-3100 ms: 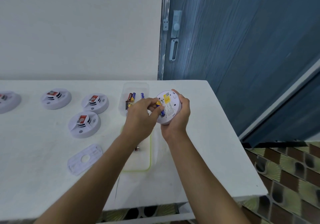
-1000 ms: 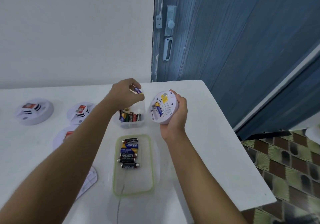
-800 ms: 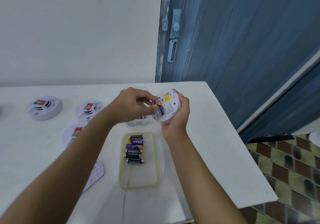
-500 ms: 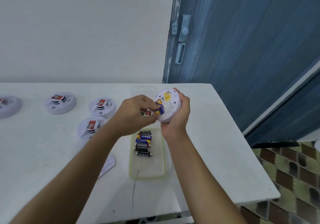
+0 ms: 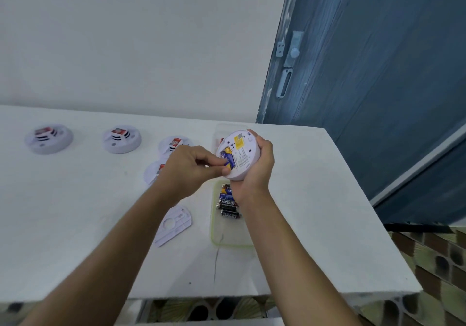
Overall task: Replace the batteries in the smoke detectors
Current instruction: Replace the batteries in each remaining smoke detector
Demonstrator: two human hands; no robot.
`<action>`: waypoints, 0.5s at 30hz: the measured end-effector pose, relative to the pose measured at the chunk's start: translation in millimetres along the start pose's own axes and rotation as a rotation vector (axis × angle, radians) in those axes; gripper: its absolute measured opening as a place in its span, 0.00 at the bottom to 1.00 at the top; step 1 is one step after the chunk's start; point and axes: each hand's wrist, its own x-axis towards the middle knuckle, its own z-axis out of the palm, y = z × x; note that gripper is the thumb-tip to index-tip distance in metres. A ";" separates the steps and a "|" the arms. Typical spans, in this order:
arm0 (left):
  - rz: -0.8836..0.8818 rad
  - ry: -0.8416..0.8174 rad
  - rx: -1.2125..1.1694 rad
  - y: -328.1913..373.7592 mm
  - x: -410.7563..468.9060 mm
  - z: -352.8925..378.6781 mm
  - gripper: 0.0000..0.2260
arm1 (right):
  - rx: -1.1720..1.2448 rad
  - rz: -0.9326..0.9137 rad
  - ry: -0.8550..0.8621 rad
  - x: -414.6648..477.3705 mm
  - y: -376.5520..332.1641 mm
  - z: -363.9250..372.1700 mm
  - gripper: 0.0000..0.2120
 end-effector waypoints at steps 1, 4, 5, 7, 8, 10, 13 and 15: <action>-0.027 -0.002 -0.030 0.1 -3.2 -3.9 0.06 | 0.000 0.015 -0.013 -2.3 1.8 2.6 0.11; -0.100 -0.016 -0.105 -1.7 -9.9 -13.5 0.06 | -0.013 0.047 -0.039 -6.2 9.8 7.1 0.10; -0.125 -0.022 -0.128 -2.7 -11.1 -16.8 0.06 | -0.018 0.047 -0.045 -7.3 13.4 8.3 0.10; -0.175 -0.026 -0.179 -5.8 -13.0 -24.2 0.08 | -0.025 0.045 -0.058 -8.8 21.4 10.0 0.11; -0.193 -0.024 -0.197 -8.0 -13.7 -27.8 0.10 | -0.026 0.048 -0.074 -10.0 24.6 10.6 0.10; -0.220 -0.016 -0.204 -12.7 -16.4 -35.2 0.16 | -0.037 0.058 -0.102 -12.0 29.7 11.6 0.11; -0.242 0.004 -0.181 -22.5 -22.4 -44.0 0.21 | -0.083 0.082 -0.138 -13.0 36.9 12.8 0.11; -0.243 0.014 -0.106 -29.5 -25.6 -48.9 0.20 | -0.132 0.094 -0.151 -13.5 42.8 13.7 0.10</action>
